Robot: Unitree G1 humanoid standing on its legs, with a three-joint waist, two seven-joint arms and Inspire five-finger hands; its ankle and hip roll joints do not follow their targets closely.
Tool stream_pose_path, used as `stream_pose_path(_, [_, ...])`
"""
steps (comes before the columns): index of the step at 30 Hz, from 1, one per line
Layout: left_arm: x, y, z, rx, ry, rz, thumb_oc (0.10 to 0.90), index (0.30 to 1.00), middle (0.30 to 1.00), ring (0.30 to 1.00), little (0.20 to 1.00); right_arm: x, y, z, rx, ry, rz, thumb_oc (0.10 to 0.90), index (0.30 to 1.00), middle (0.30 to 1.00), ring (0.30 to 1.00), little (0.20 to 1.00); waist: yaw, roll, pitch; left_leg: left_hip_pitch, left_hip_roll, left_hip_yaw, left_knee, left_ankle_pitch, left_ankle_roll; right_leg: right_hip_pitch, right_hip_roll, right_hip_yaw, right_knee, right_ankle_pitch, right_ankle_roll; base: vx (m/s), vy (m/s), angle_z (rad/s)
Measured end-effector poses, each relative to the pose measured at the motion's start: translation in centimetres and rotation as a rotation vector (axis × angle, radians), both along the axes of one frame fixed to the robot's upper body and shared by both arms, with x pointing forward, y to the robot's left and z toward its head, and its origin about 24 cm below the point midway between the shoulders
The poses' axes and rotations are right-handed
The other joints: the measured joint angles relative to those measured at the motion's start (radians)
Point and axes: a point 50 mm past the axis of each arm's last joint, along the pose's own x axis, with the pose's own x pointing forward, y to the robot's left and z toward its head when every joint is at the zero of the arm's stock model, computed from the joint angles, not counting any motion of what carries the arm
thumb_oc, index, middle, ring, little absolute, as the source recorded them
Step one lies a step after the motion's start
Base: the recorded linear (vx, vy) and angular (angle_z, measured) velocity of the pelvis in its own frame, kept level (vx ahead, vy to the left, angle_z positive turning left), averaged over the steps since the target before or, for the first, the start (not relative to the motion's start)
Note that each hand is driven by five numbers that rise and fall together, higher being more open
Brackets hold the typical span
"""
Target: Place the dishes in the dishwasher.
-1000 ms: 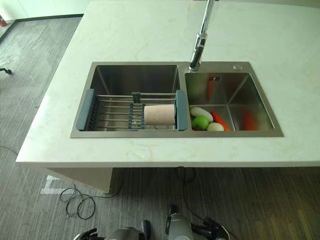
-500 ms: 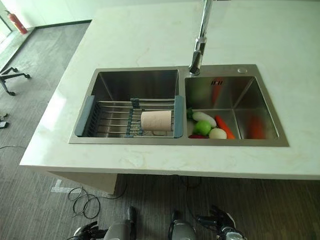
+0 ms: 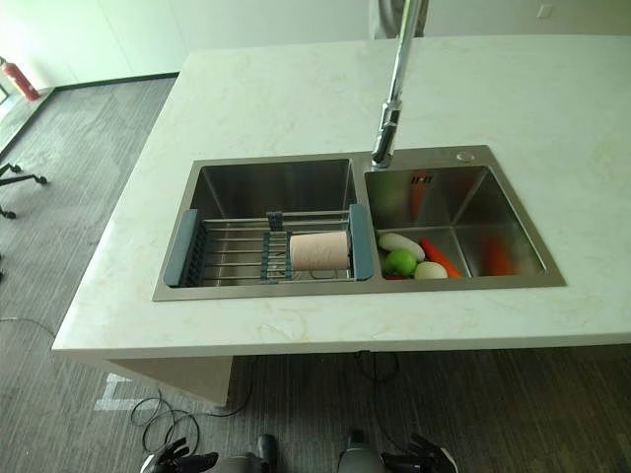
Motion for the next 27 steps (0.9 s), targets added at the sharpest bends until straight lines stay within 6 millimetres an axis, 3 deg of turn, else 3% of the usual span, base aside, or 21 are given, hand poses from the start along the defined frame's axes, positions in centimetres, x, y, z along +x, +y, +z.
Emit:
stream_pose_path(5, [-1.2, 3.0, 0.9, 0.082, -0.084, 0.325, 0.800, 0.900, 0.900, 0.900, 0.900, -0.8, -1.2, 0.2, -0.017, 0.006, -0.035, 0.800, 0.900, 0.900, 0.900, 0.900, 0.002, 0.031, -0.013, 0.002, -0.006, 0.012, -0.001, -0.002, 0.002, -0.009, -0.007, 0.015, 0.011, -0.005, 0.003, 0.00, 0.055, -0.07])
stream_pose_path(8, [-3.1, 6.7, 2.4, 0.271, -0.081, 0.481, 0.800, 0.900, 0.900, 0.900, 0.900, -1.7, -3.5, 1.0, -0.061, 0.005, -0.099, 0.800, 0.900, 0.900, 0.900, 0.900, 0.002, 0.076, -0.014, -0.011, -0.016, 0.016, -0.001, -0.003, 0.009, -0.030, -0.018, 0.018, 0.020, -0.007, 0.007, 0.00, 0.056, -0.02])
stream_pose_path(10, [-4.0, 10.5, 4.5, 0.432, -0.110, 0.580, 0.800, 0.900, 0.900, 0.900, 0.900, -2.6, -4.7, 1.4, -0.082, 0.019, -0.126, 0.800, 0.900, 0.900, 0.900, 0.900, 0.003, 0.095, -0.016, -0.010, -0.016, 0.017, -0.004, -0.001, 0.010, -0.031, -0.018, 0.016, 0.023, -0.010, 0.009, 0.00, 0.000, 0.00])
stream_pose_path(11, [-4.1, 12.6, 6.2, 0.545, -0.145, 0.622, 0.800, 0.900, 0.900, 0.900, 0.900, -2.9, -5.0, 1.4, -0.087, 0.021, -0.144, 0.800, 0.900, 0.900, 0.900, 0.900, 0.007, 0.098, -0.016, -0.010, -0.016, 0.015, -0.004, 0.000, 0.010, -0.032, -0.019, 0.015, 0.027, -0.013, 0.008, -0.04, -0.053, 0.02])
stream_pose_path(12, [-3.2, 16.3, 9.9, 0.744, -0.234, 0.637, 0.800, 0.900, 0.900, 0.900, 0.900, -3.5, -5.3, 1.5, -0.089, 0.028, -0.165, 0.800, 0.900, 0.900, 0.900, 0.900, 0.028, 0.103, -0.017, -0.009, -0.015, 0.014, -0.003, 0.001, 0.007, -0.035, -0.019, 0.015, 0.036, -0.017, 0.006, -0.05, -0.084, 0.06])
stream_pose_path(13, [-2.0, 18.7, 13.7, 0.924, -0.307, 0.569, 0.800, 0.900, 0.900, 0.900, 0.900, -3.4, -4.8, 1.3, -0.074, 0.015, -0.171, 0.800, 0.900, 0.900, 0.900, 0.900, 0.033, 0.094, -0.014, -0.010, -0.013, 0.010, -0.004, 0.002, 0.004, -0.035, -0.018, 0.009, 0.040, -0.020, 0.004, -0.05, -0.121, 0.05])
stream_pose_path(14, [-0.5, 20.4, 17.7, 1.106, -0.394, 0.474, 0.800, 0.900, 0.900, 0.900, 0.900, -3.1, -4.3, 1.2, -0.063, 0.000, -0.169, 0.800, 0.900, 0.900, 0.900, 0.900, 0.043, 0.095, -0.017, -0.010, -0.008, 0.009, -0.005, 0.002, 0.003, -0.034, -0.017, 0.002, 0.041, -0.021, 0.003, -0.03, -0.106, 0.02])
stream_pose_path(15, [0.6, 20.9, 19.7, 1.172, -0.451, 0.428, 0.800, 0.900, 0.900, 0.900, 0.900, -3.0, -4.1, 1.2, -0.059, -0.009, -0.166, 0.800, 0.900, 0.900, 0.900, 0.900, 0.052, 0.092, -0.017, -0.010, -0.007, 0.009, -0.004, -0.002, -0.004, -0.035, -0.017, 0.000, 0.041, -0.020, 0.003, -0.02, -0.096, -0.02])
stream_pose_path(19, [3.6, 21.9, 28.3, 1.376, -0.734, 0.324, 0.800, 0.900, 0.900, 0.900, 0.900, -2.5, -3.1, 0.9, -0.038, -0.029, -0.176, 0.800, 0.900, 0.900, 0.900, 0.900, 0.054, 0.075, -0.026, -0.010, -0.003, 0.007, -0.004, -0.005, -0.010, -0.035, -0.017, -0.009, 0.044, -0.022, 0.000, 0.01, -0.077, 0.01])
stream_pose_path(21, [5.7, 20.4, 33.5, 1.321, -1.071, 0.249, 0.800, 0.900, 0.900, 0.900, 0.900, -2.7, -2.4, 0.5, -0.015, -0.013, -0.204, 0.800, 0.900, 0.900, 0.900, 0.900, 0.059, 0.056, -0.038, -0.008, -0.003, 0.006, 0.002, 0.003, -0.011, -0.034, -0.018, -0.011, 0.055, -0.030, -0.001, -0.01, -0.061, 0.04])
stream_pose_path(22, [6.8, 19.2, 35.2, 1.254, -1.214, 0.190, 0.800, 0.900, 0.900, 0.900, 0.900, -2.8, -2.2, 0.4, -0.008, -0.006, -0.214, 0.800, 0.900, 0.900, 0.900, 0.900, 0.060, 0.052, -0.044, -0.007, -0.005, 0.006, 0.002, 0.004, -0.012, -0.034, -0.020, -0.011, 0.059, -0.033, -0.002, 0.02, -0.070, 0.01])
stream_pose_path(23, [7.7, 17.9, 36.4, 1.210, -1.316, 0.106, 0.800, 0.900, 0.900, 0.900, 0.900, -2.6, -1.9, 0.3, 0.003, -0.012, -0.225, 0.800, 0.900, 0.900, 0.900, 0.900, 0.058, 0.049, -0.046, -0.004, -0.005, 0.008, 0.001, 0.003, -0.013, -0.034, -0.020, -0.010, 0.060, -0.034, -0.002, 0.02, -0.077, 0.00])
stream_pose_path(24, [7.7, 17.8, 36.4, 1.209, -1.317, 0.104, 0.800, 0.900, 0.900, 0.900, 0.900, -2.6, -1.9, 0.3, 0.004, -0.012, -0.226, 0.800, 0.900, 0.900, 0.900, 0.900, 0.058, 0.049, -0.046, -0.004, -0.005, 0.008, 0.001, 0.003, -0.013, -0.034, -0.020, -0.010, 0.060, -0.034, -0.002, -0.02, -0.048, -0.06])
stream_pose_path(25, [8.9, 15.7, 37.6, 1.163, -1.405, -0.033, 0.800, 0.900, 0.900, 0.900, 0.900, -2.6, -1.6, 0.2, 0.017, -0.015, -0.237, 0.800, 0.900, 0.900, 0.900, 0.900, 0.056, 0.044, -0.049, 0.005, -0.005, 0.012, -0.002, 0.002, -0.014, -0.031, -0.021, -0.011, 0.064, -0.040, 0.001, -0.02, -0.048, -0.08])
stream_pose_path(27, [10.7, 12.7, 38.1, 1.089, -1.457, -0.286, 0.800, 0.900, 0.900, 0.900, 0.900, -2.5, -1.0, -0.1, 0.036, -0.008, -0.251, 0.800, 0.900, 0.900, 0.900, 0.900, 0.050, 0.041, -0.059, 0.010, -0.003, 0.016, 0.000, 0.001, -0.016, -0.032, -0.017, -0.007, 0.070, -0.034, -0.001, -0.01, -0.054, -0.10])
